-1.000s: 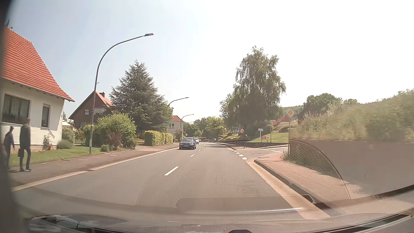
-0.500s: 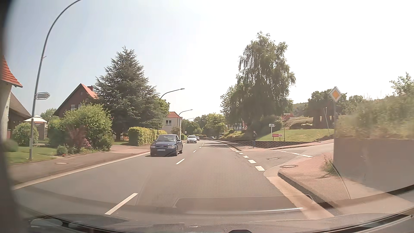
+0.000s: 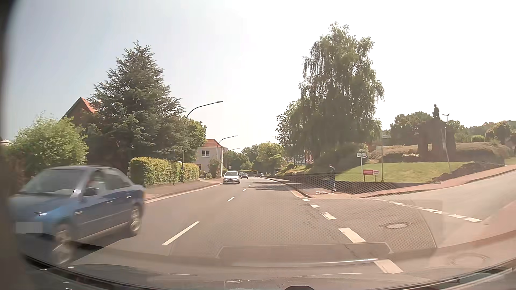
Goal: Follow the waypoints while adhering to traffic rules and regulations
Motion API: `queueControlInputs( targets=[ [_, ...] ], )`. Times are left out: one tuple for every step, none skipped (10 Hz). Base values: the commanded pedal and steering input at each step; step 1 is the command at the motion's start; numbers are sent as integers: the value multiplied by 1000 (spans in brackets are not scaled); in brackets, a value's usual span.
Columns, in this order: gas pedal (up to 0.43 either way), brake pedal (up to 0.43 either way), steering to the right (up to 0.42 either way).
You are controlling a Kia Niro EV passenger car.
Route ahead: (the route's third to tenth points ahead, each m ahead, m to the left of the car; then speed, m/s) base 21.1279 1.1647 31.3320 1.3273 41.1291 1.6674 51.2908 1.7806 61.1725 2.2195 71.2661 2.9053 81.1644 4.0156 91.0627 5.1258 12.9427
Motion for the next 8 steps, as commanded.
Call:
queueControlInputs(
  targets=[
    [220, 0, -1],
    [220, 0, -1],
    [220, 0, -1],
    [220, 0, -1],
    [220, 0, -1],
    [220, 0, -1],
    [220, 0, -2],
    [220, 0, -2]
  ],
)
